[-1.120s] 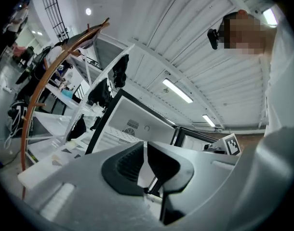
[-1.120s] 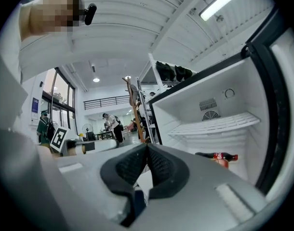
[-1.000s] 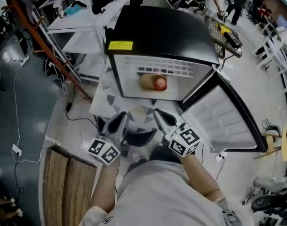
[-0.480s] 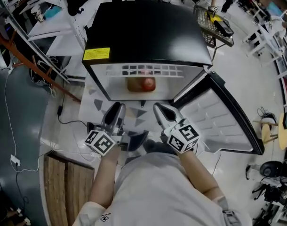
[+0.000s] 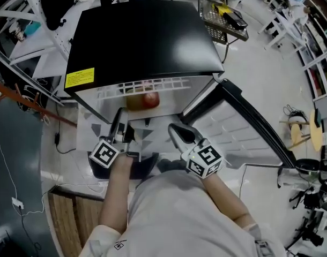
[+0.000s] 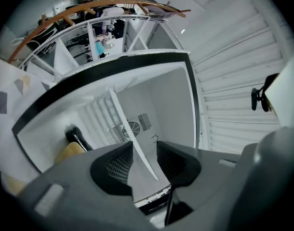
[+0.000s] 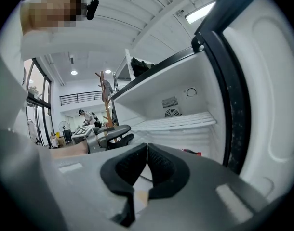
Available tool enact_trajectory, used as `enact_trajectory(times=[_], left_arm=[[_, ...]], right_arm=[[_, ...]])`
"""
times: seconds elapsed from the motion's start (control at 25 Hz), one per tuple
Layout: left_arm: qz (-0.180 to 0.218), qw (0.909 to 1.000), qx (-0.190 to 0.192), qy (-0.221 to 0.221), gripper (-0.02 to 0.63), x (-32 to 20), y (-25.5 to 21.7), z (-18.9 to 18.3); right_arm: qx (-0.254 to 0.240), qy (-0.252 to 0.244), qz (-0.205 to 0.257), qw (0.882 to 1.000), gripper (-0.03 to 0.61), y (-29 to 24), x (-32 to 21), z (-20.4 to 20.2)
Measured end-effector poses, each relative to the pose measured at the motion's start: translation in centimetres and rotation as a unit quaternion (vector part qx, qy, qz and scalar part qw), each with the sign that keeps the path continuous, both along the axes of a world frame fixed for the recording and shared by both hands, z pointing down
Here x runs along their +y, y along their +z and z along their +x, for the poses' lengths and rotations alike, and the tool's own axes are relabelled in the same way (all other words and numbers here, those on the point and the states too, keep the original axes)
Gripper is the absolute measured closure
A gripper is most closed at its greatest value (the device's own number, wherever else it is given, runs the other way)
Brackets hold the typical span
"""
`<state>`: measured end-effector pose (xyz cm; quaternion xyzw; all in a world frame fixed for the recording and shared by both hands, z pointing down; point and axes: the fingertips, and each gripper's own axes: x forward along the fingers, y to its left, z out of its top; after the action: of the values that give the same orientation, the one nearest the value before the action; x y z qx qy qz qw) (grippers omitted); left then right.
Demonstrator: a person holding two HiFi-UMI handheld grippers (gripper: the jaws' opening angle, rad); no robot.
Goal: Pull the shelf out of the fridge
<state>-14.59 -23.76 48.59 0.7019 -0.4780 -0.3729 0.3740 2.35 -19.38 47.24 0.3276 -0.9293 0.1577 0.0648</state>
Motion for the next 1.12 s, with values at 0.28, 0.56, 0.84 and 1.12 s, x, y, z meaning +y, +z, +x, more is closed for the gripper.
enact_trajectory(times=[0.28, 0.56, 0.84, 1.12], left_arm=[[-0.004, 0.9975, 0.071, -0.005, 0.451, -3.8, 0.1, -0.3], [-0.009, 0.9937, 0.11, -0.018, 0.43, -7.1, 0.3, -1.1], [-0.02, 0.9905, 0.133, -0.029, 0.469, -9.1, 0.8, -1.3], [-0.014, 0.989, 0.142, -0.04, 0.5, -10.1, 0.5, -1.5]], right_arm=[[0.018, 0.031, 0.0, 0.999, 0.575, 0.4, -0.6, 2.5], [0.022, 0.056, -0.001, 0.998, 0.575, 0.5, -1.6, 4.0], [0.024, 0.058, -0.01, 0.998, 0.575, 0.9, -2.2, 4.1], [0.023, 0.057, -0.014, 0.998, 0.575, 1.1, -2.7, 4.0]])
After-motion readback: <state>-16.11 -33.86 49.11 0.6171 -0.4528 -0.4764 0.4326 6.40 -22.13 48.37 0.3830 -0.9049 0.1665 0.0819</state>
